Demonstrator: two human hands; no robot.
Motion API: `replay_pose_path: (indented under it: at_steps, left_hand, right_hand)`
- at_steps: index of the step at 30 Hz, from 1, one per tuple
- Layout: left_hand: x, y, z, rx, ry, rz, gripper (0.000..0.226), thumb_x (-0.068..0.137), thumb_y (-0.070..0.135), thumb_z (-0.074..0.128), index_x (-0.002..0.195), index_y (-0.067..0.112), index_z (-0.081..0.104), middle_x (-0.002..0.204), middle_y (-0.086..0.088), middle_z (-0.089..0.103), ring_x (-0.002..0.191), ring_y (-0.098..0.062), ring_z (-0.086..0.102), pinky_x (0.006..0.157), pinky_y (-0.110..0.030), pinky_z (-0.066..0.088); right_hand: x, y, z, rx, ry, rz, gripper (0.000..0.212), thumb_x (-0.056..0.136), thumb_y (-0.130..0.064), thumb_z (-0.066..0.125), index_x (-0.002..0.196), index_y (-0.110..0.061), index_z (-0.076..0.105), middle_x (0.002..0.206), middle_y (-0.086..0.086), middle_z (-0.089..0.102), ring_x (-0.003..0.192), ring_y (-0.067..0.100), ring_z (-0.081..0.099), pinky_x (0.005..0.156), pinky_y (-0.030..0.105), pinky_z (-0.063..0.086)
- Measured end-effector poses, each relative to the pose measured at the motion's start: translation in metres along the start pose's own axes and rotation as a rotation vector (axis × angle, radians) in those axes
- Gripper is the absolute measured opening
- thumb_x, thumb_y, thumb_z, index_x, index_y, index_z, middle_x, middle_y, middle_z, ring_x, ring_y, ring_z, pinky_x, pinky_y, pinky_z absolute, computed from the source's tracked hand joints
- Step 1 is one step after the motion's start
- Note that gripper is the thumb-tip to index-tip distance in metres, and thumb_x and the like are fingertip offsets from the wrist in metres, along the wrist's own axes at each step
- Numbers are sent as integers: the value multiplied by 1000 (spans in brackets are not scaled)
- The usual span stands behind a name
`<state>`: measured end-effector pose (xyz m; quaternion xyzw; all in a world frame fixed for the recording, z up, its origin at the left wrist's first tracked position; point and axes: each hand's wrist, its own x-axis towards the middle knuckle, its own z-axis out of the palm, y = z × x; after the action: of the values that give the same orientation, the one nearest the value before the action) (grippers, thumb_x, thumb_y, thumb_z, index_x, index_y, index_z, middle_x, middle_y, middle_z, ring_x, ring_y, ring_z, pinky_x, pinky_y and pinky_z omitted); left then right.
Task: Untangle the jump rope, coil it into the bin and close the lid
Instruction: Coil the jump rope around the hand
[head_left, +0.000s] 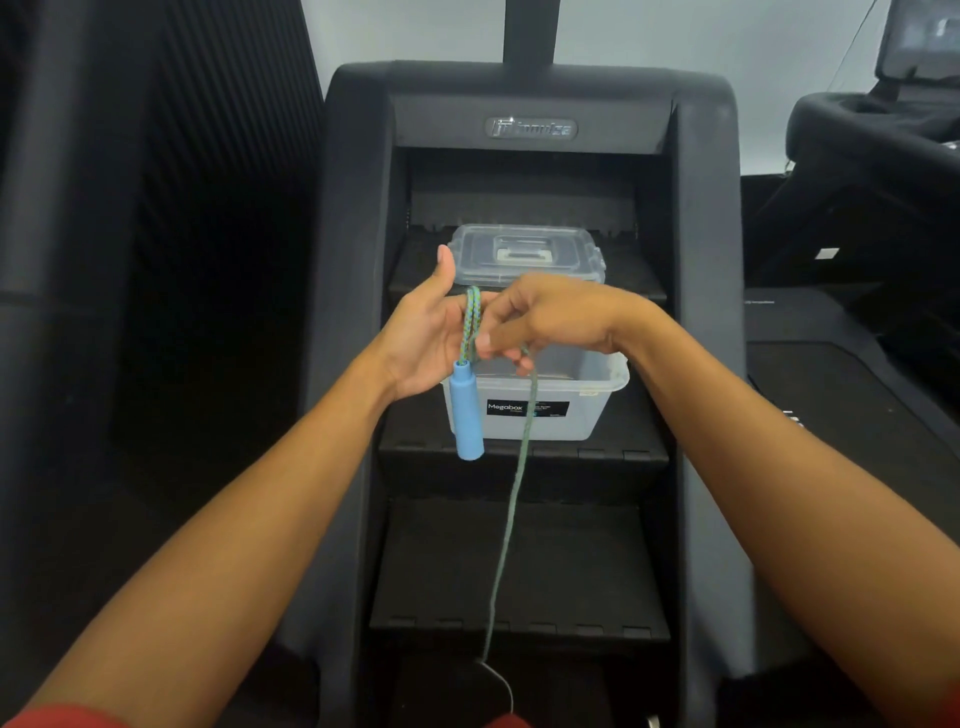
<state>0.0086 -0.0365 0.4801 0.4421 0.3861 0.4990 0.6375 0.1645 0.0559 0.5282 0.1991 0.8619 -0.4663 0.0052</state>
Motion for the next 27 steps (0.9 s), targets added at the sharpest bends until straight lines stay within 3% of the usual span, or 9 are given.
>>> replay_pose_path:
  at_steps: [2,4,7,11,16,18,21,24,27]
  left_hand:
    - [1,-2,1,15,-2,-9,102,97,72,4,117,-2,70,109,-22,74,113,-37,68,107,-40,49]
    - [1,-3,0,59,-11,-24,104,96,73,1,121,0,70,127,-25,68,127,-37,61,115,-44,41]
    - [-1,-5,0,32,-9,-50,102,97,73,5,133,-7,57,135,-29,62,129,-39,59,114,-46,43]
    - [-3,-2,5,-61,-38,-34,92,100,67,13,131,-7,59,130,-29,65,122,-39,64,108,-44,50]
    - [-1,1,9,-121,-106,-10,86,102,63,20,127,-8,62,126,-27,66,120,-39,64,111,-47,46]
    - [-1,2,11,-136,-123,0,85,101,61,21,127,-10,61,124,-27,67,118,-39,65,111,-47,46]
    - [-1,6,11,-174,-119,41,84,100,60,23,128,-9,61,124,-28,67,118,-39,65,109,-46,47]
    - [0,9,10,-176,-100,56,83,101,59,21,131,-8,60,127,-28,66,121,-39,64,107,-44,48]
    - [0,9,7,-196,-81,56,82,102,59,21,135,-8,56,132,-28,63,125,-40,61,109,-44,47]
  right_hand:
    - [-2,-5,-5,-26,62,-19,34,85,-24,70,83,9,64,66,16,57,61,21,57,73,26,56]
    - [-3,-9,-11,-59,163,-41,26,90,-18,68,84,7,66,61,12,54,53,15,50,63,20,49]
    - [1,-9,-18,-85,312,-76,25,91,-20,71,89,5,70,63,6,54,49,7,45,55,22,41]
    - [10,0,-19,2,388,-88,18,95,-21,70,89,-4,72,71,7,60,59,9,51,59,21,44]
    - [17,23,-13,223,307,-71,18,102,-16,58,87,-15,69,80,1,69,76,10,66,75,24,53]
    - [18,36,-7,338,236,-67,27,104,-10,48,87,-14,69,81,1,69,76,10,67,73,23,55]
    - [22,55,7,515,159,-17,51,107,-1,32,80,-31,65,69,-16,65,62,-1,59,64,18,48]
    - [28,69,21,495,142,67,37,102,2,42,90,-32,49,81,-11,55,63,1,57,63,22,49]
    - [27,68,31,539,62,164,28,105,0,39,92,-22,51,85,0,54,67,11,57,61,25,51]
